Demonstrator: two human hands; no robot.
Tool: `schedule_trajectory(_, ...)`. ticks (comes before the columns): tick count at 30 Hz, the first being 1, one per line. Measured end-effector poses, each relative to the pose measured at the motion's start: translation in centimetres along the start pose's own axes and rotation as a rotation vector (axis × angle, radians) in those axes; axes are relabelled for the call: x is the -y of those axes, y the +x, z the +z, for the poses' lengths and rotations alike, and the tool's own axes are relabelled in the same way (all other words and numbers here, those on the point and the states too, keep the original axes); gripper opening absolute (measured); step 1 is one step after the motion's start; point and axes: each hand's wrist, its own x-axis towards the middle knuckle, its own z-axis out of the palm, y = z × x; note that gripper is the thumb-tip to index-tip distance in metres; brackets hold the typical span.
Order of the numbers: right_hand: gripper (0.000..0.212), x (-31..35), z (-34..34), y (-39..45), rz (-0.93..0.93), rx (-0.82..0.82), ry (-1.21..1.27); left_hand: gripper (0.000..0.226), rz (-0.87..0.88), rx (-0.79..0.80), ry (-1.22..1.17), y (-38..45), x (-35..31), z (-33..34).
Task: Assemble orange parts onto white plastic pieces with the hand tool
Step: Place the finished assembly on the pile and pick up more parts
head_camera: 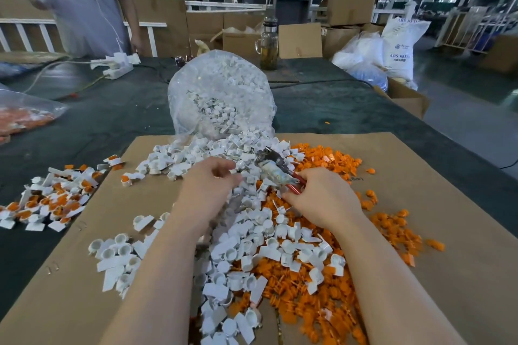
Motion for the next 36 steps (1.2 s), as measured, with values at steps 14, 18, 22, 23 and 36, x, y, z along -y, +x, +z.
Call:
schedule_trajectory(14, 0.034, 0.7, -0.2, -0.3, 0.057, -0.002, -0.107, 0.018, 0.094, -0.125, 0.44, 0.0, 0.5, 1.1)
schedule_trajectory(18, 0.033, 0.9, -0.1, -0.4, 0.054, -0.012, -0.102, 0.01, 0.083, -0.136, 0.413, 0.0, 0.6, 1.0)
schedule_trajectory(22, 0.034, 1.0, 0.0, -0.3, 0.064, -0.046, -0.078, 0.005, 0.08, -0.152, 0.268, 0.2, 0.4, 0.8)
schedule_trajectory(23, 0.032, 1.0, 0.0, -0.3, 0.065, -0.062, -0.037, 0.007, 0.091, -0.157, 0.222, 0.2, 0.4, 0.8)
schedule_trajectory(36, 0.016, 1.6, -1.3, -0.8, 0.027, -0.111, 0.644, 0.024, 0.097, -0.032, -0.23, -0.7, -1.0, 0.7)
